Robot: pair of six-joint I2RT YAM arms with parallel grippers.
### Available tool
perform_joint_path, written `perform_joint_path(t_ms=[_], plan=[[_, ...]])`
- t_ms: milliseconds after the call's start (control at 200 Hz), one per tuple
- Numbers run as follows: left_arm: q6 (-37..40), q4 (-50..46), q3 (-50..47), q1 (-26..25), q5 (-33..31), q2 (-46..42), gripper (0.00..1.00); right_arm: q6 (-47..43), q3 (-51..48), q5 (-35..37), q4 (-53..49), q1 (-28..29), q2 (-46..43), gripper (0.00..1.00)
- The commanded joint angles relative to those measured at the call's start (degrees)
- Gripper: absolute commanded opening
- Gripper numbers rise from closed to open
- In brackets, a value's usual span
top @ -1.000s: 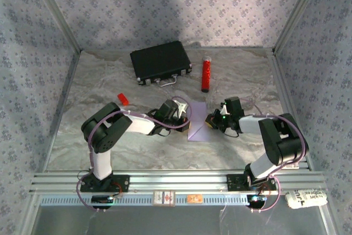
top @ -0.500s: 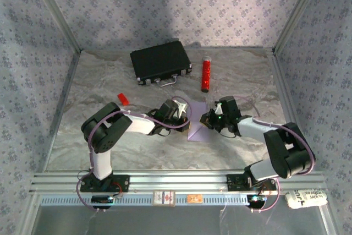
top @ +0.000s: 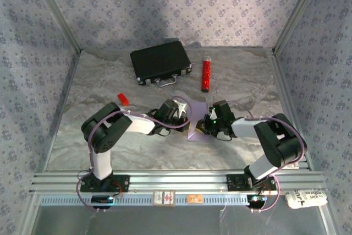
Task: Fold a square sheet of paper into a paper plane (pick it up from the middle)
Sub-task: Fold the triangle a second time at the center of the table.
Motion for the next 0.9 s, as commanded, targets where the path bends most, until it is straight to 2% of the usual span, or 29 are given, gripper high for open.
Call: perform_joint_path(t_ms=[0, 150, 350, 455, 540, 665, 755, 894], plan=[[0.3, -2.6, 0.8, -0.4, 1.2, 2.6, 0.03, -0.1, -3.1, 2.2, -0.9, -0.4, 1.6, 0.02], [-0.2, -3.8, 1.3, -0.4, 1.4, 1.3, 0.11, -0.3, -3.8, 2.2, -0.8, -1.1, 1.2, 0.02], [-1.9, -9.0, 2.4, -0.4, -1.7, -3.7, 0.36, -0.3, -3.1, 2.0, -0.9, -1.3, 0.8, 0.02], [-4.6, -10.8, 1.9, -0.3, -3.8, -6.6, 0.4, -0.1, -3.1, 2.2, -0.7, -1.3, 0.8, 0.02], [-6.8, -10.5, 0.6, -0.4, -3.5, -8.6, 0.38, 0.2, -3.0, 2.3, -0.6, -1.3, 0.9, 0.02], [-8.4, -9.8, -0.5, -1.2, -0.7, -10.7, 0.17, 0.4, -2.9, 2.4, -0.6, -1.3, 0.8, 0.02], [-9.1, -9.8, 0.0, -2.1, 2.5, -10.6, 0.08, 0.3, -2.9, 2.4, -0.4, -1.3, 0.9, 0.02], [-9.8, -9.4, 0.7, -3.5, 5.6, -8.9, 0.04, 0.3, -3.0, 2.5, -0.6, -1.3, 0.7, 0.02]])
